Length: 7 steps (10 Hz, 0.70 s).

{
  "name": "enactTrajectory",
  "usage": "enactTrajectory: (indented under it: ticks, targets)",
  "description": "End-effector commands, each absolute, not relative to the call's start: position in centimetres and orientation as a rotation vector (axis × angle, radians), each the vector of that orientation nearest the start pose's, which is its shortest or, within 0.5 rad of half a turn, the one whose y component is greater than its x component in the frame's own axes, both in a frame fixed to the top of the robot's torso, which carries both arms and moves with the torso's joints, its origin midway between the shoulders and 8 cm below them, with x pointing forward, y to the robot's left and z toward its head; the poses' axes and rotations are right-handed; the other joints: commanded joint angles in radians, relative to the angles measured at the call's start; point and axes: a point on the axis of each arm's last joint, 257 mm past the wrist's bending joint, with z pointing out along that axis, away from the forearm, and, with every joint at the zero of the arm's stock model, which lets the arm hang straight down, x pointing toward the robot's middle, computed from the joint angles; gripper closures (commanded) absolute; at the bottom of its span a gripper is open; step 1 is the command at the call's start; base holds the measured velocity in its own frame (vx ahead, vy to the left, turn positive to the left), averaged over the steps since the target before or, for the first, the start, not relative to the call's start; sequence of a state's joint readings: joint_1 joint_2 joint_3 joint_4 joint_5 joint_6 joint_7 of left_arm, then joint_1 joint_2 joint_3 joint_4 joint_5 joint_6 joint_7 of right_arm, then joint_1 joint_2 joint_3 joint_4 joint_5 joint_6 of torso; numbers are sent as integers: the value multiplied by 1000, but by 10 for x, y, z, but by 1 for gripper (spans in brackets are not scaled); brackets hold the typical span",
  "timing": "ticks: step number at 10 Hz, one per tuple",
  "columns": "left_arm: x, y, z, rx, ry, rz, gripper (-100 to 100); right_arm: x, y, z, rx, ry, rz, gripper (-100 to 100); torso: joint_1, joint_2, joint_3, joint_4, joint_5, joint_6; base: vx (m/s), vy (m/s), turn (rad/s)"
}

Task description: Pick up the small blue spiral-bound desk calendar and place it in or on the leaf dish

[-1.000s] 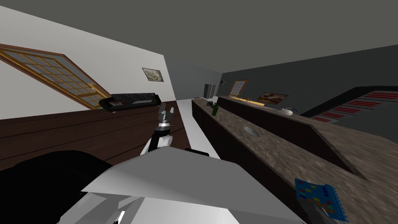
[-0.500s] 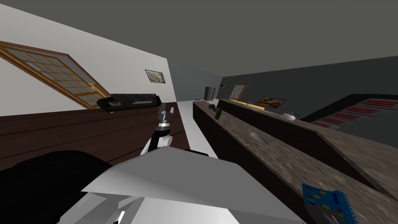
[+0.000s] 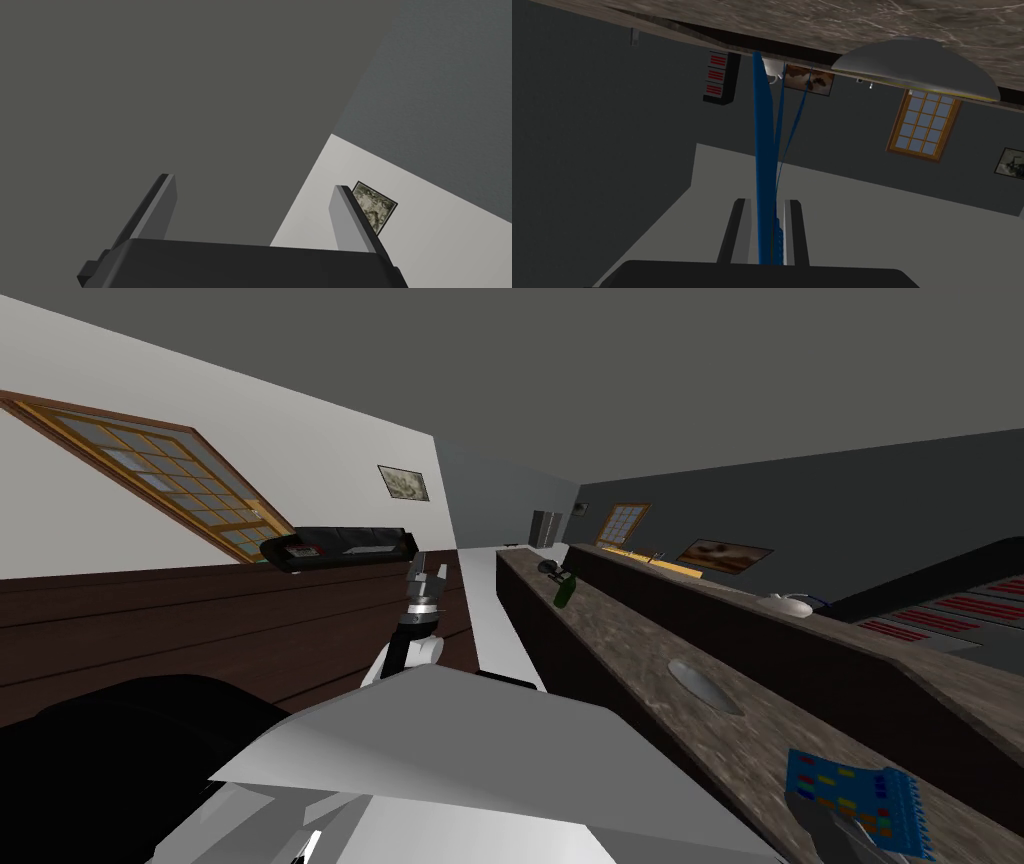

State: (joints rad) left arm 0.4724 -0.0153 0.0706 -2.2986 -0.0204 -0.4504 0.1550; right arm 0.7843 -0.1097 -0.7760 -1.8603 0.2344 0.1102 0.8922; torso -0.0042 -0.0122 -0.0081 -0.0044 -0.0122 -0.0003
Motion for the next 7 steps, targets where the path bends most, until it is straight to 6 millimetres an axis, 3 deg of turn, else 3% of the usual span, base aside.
enactTrajectory:
  ticks: [1,6,7]
  targets:
    - [346,300,33,-711,566,-1370,0,85,-685,-232,741,1682,-895,100,0,0,0,0,0,0,224,-94,77]
    - [346,300,33,-712,566,-1370,0,101,-679,-211,709,1630,-895,100,1,2,2,1,1,0,180,-108,82]
    - [346,300,33,-712,566,-1370,0,99,-680,-213,712,1637,-897,100,2,3,2,1,1,0,77,-49,34]
